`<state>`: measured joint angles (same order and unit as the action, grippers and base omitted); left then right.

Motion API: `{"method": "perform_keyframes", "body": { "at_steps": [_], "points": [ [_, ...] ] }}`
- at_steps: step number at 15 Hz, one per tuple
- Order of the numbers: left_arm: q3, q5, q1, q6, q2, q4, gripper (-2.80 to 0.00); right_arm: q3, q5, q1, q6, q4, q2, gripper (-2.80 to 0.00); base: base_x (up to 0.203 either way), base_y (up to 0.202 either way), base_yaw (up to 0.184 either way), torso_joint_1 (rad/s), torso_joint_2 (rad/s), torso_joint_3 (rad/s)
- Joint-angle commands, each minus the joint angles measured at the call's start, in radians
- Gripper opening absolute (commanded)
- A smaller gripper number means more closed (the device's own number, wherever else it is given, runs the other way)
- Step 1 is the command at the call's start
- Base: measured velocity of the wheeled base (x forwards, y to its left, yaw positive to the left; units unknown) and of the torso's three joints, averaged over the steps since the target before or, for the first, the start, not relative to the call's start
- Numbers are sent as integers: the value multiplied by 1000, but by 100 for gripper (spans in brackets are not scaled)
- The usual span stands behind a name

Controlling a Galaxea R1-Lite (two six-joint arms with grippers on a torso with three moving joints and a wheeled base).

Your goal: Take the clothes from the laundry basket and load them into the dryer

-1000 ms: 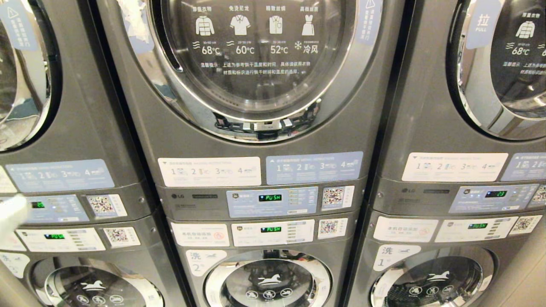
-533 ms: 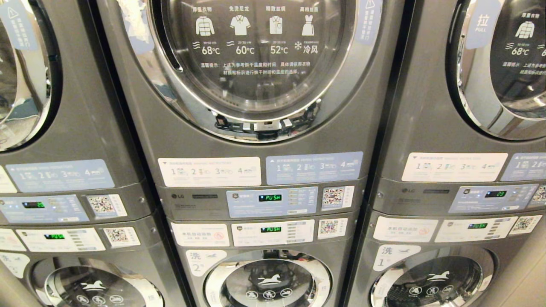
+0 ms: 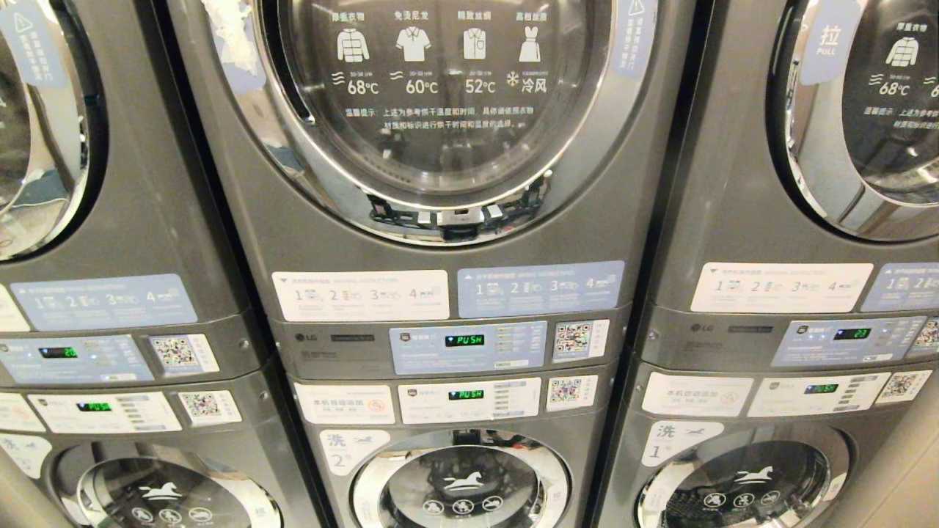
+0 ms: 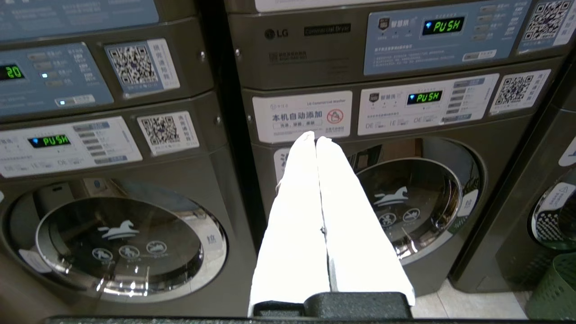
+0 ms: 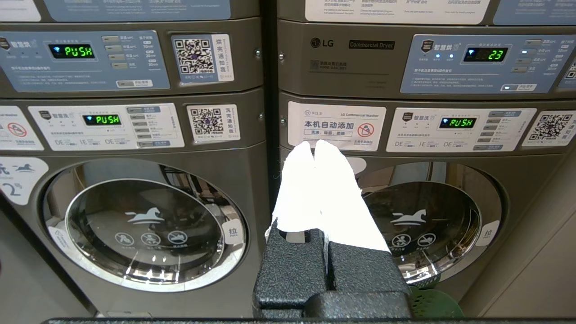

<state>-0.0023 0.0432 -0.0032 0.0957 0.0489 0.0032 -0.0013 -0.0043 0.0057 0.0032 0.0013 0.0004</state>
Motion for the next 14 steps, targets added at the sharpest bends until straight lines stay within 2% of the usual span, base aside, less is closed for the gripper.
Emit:
{"method": "perform_keyframes", "body": {
  "at_steps": [1, 6, 9, 11, 14],
  "points": [
    [2, 1, 2, 1, -47, -2, -280, 1, -2, 0, 0, 0, 0, -280, 0, 0, 0, 0, 0, 0],
    [2, -2, 2, -2, -47, -3, -280, 1, 0, 0, 9, 0, 0, -280, 0, 0, 0, 0, 0, 0],
    [2, -2, 2, -2, -47, -3, -280, 1, 6, 0, -19, 0, 0, -280, 0, 0, 0, 0, 0, 0],
    [2, -2, 2, -2, -47, -3, -280, 1, 8, 0, -76, 4, 0, -280, 0, 0, 0, 0, 0, 0],
    [2, -2, 2, -2, -47, -3, -280, 1, 18, 0, -89, 5, 0, -280, 0, 0, 0, 0, 0, 0]
  ]
}}
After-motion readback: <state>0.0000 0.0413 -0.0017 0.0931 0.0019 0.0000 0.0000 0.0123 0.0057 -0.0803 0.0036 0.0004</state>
